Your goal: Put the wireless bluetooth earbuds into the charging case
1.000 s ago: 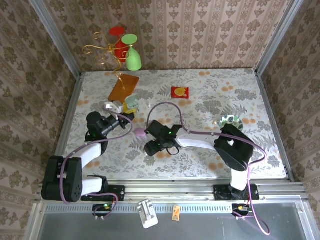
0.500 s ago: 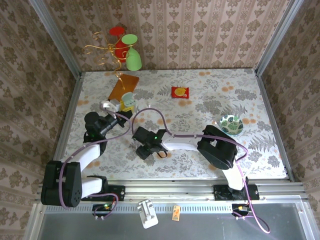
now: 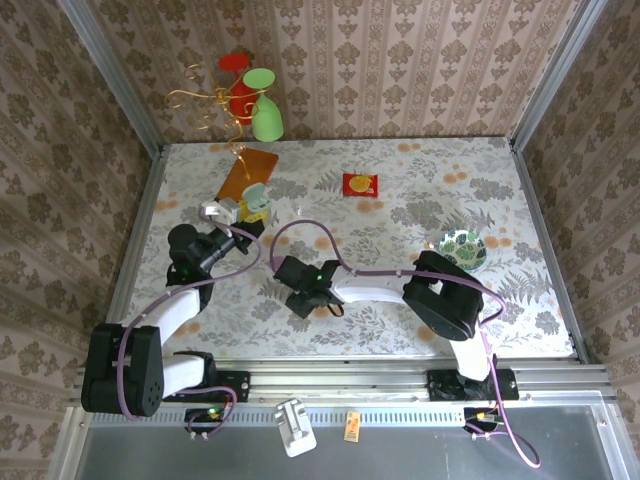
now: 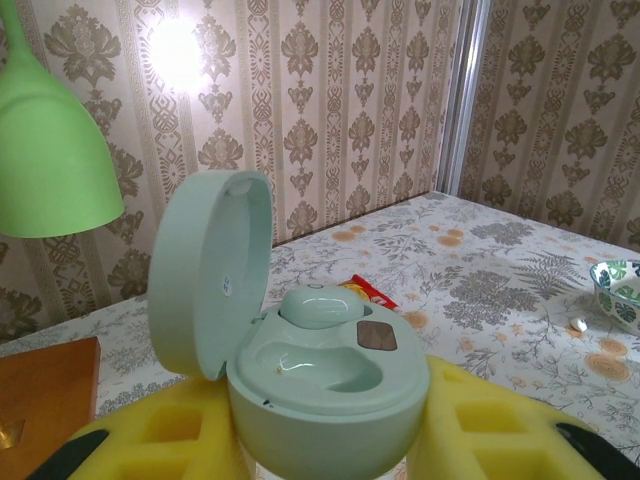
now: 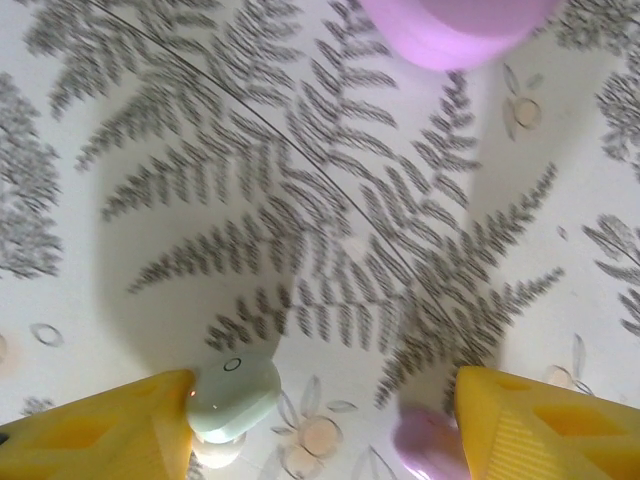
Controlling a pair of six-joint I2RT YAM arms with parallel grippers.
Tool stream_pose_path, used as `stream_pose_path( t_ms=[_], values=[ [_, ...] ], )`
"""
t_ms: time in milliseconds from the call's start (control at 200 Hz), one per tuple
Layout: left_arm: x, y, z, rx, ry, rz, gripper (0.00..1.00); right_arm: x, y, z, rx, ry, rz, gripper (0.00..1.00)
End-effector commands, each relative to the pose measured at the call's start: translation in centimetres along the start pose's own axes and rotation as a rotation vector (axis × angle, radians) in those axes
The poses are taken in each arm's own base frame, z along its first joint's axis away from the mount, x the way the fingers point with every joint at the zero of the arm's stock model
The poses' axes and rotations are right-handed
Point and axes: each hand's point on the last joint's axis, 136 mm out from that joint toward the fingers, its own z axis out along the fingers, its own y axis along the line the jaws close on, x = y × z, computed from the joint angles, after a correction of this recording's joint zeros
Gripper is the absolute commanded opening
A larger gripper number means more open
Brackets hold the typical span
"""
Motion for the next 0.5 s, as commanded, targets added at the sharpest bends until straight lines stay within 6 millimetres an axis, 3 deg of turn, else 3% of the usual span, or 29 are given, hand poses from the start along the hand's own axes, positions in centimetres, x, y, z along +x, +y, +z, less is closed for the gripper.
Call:
stream_pose_path(
  t_ms=[0,145,380,495],
  values=[
    [-1.2,0.0,-0.3,-0.005,-0.042,0.011,0.27,1.9,-2.2,-0.9,0.062,0.054,-0.023,0.7],
    [-1.2,0.1,-0.4,-0.008,-0.044,0.012,0.27,2.1,-2.5,-1.8,0.057,0.046,-0.02,0.71],
    [-2.1,0.2,-0.7,-0.033,-0.076,0.013,0.27,-1.3,-1.4,-5.0,-0.036,-0.046,0.132,0.68],
    [-2.0,1.1,-0.8,-0.086,-0.062,0.024,0.27,-1.6,-0.7,-5.3,-0.076,-0.04,0.255,0.64]
  ],
)
